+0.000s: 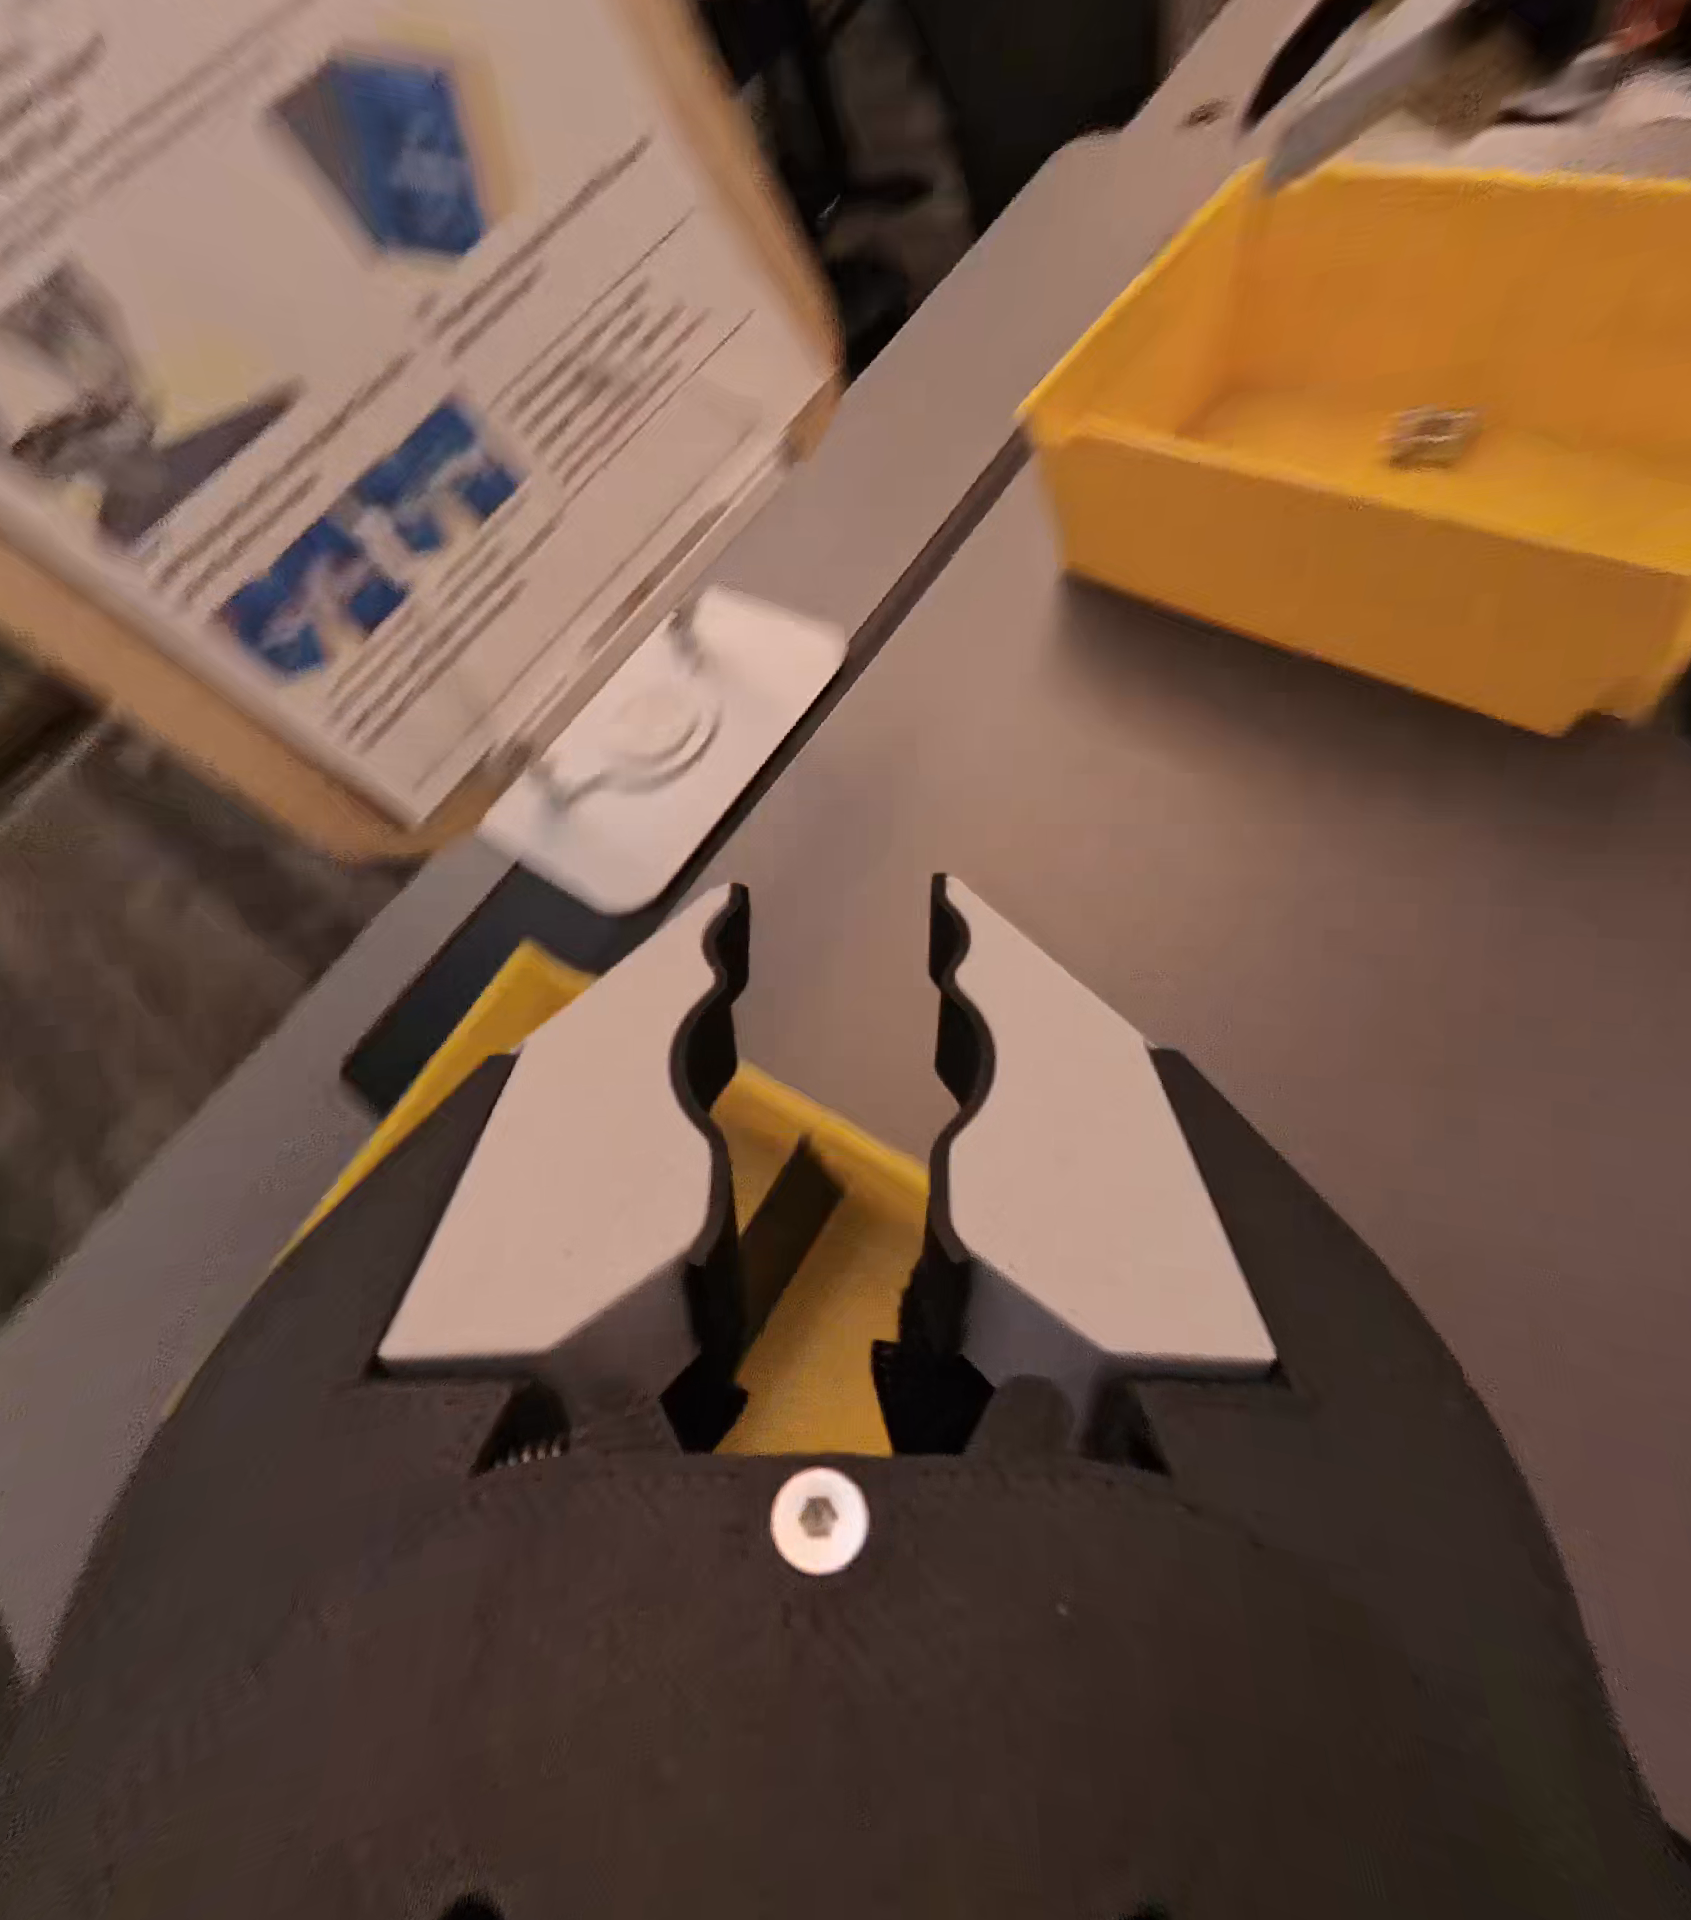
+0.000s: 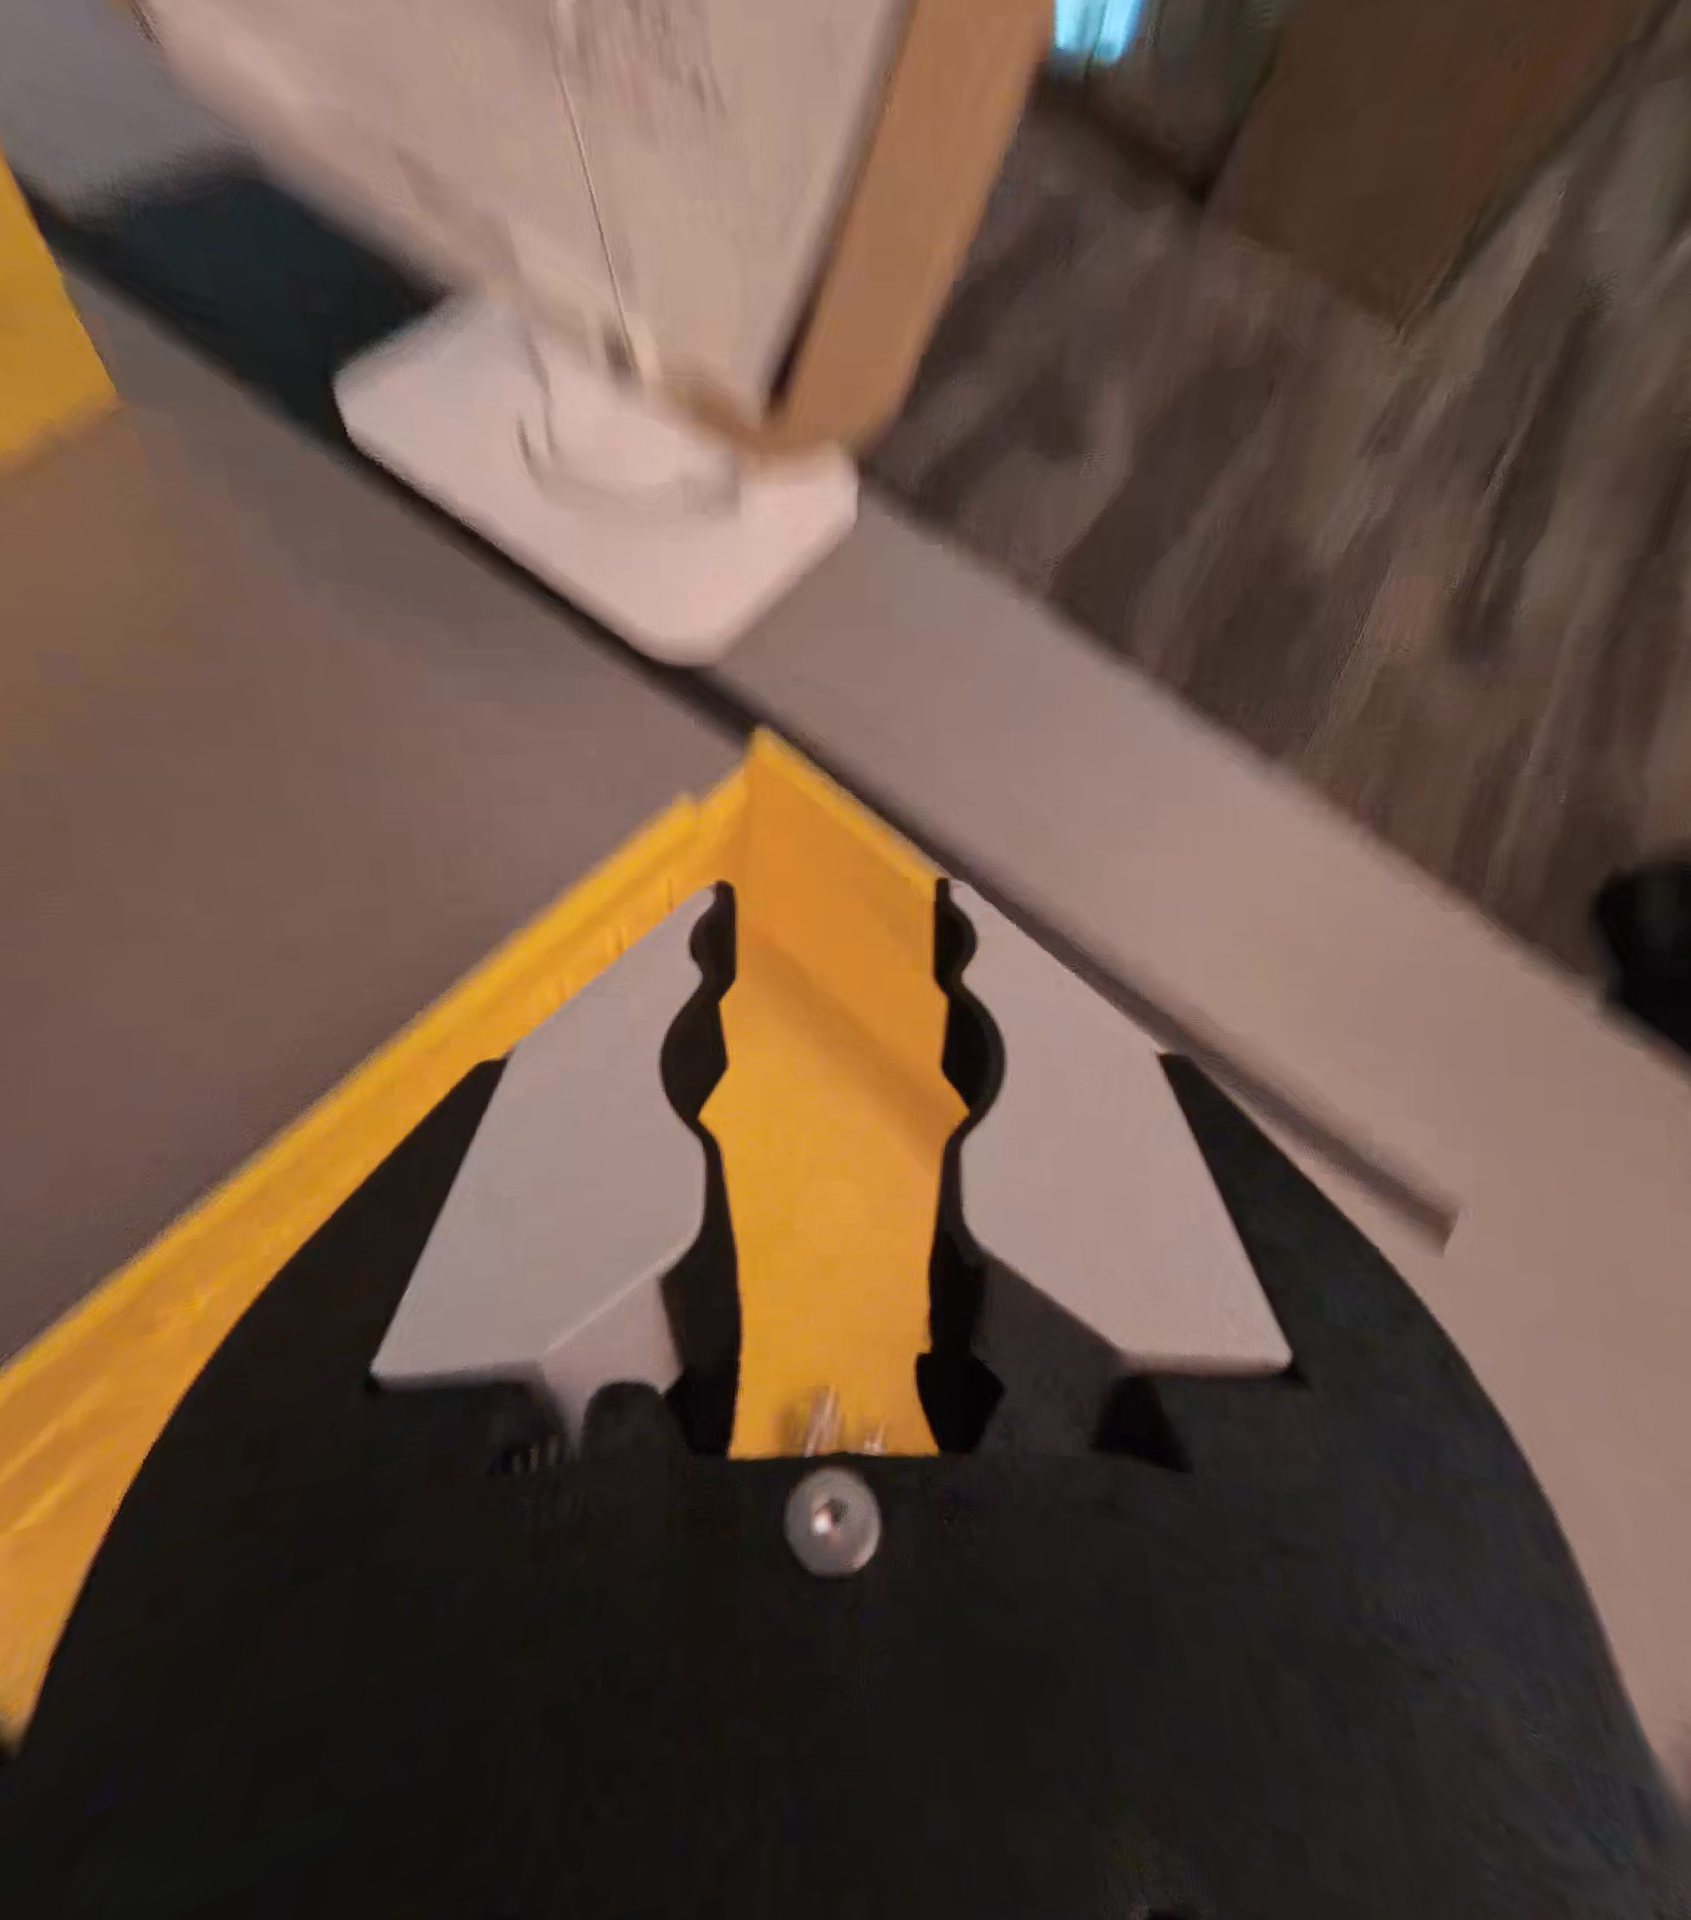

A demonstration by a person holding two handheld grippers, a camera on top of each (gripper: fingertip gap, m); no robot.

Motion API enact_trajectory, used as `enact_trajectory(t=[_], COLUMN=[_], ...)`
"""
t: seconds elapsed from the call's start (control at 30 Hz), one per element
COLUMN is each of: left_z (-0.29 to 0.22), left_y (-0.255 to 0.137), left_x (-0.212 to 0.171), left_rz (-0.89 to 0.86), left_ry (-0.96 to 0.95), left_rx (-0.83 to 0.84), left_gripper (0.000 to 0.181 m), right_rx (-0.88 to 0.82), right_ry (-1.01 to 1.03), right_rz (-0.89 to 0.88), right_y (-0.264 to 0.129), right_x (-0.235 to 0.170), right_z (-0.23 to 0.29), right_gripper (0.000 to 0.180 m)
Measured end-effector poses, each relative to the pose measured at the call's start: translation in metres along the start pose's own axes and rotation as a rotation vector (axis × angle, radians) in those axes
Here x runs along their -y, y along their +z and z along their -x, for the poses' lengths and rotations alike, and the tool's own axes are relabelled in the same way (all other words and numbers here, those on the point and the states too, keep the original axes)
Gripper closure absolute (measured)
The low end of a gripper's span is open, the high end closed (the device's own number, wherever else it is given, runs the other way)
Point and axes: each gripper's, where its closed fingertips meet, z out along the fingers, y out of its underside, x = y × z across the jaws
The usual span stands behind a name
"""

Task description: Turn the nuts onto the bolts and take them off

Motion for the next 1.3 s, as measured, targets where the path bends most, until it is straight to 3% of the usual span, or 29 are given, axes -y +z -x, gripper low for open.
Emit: enact_trajectory(t=[0.1, 0.17, 0.23, 0.37, 0.57, 0.9, 1.3], left_z=[0.029, 0.045, 0.041, 0.026, 0.028, 0.050, 0.054], left_y=[-0.014, -0.017, -0.020, -0.027, -0.038, -0.039, -0.041], left_x=[-0.031, -0.064, -0.108, -0.176, -0.242, -0.287, -0.309], left_rz=[0.073, 0.201, 0.411, 0.798, 1.205, 1.418, 1.506], left_ry=[-0.194, -0.287, -0.386, -0.456, -0.437, -0.268, -0.215], left_rx=[0.036, 0.086, 0.068, 0.050, 0.109, 0.161, 0.133], left_gripper=[0.149, 0.150, 0.159, 0.165, 0.162, 0.158, 0.165], right_rx=[-0.064, -0.055, -0.063, -0.042, -0.005, 0.039, 0.072], right_ry=[-0.084, -0.094, -0.084, -0.077, -0.063, -0.061, -0.070], right_rz=[-0.355, -0.468, -0.492, -0.492, -0.487, -0.490, -0.493], right_y=[-0.025, -0.037, -0.040, -0.036, -0.036, -0.040, -0.043], right_x=[0.062, 0.080, 0.086, 0.085, 0.081, 0.082, 0.082], right_z=[0.009, 0.018, 0.019, 0.021, 0.022, 0.028, 0.033], right_gripper=[0.124, 0.111, 0.098, 0.097, 0.097, 0.101, 0.105])
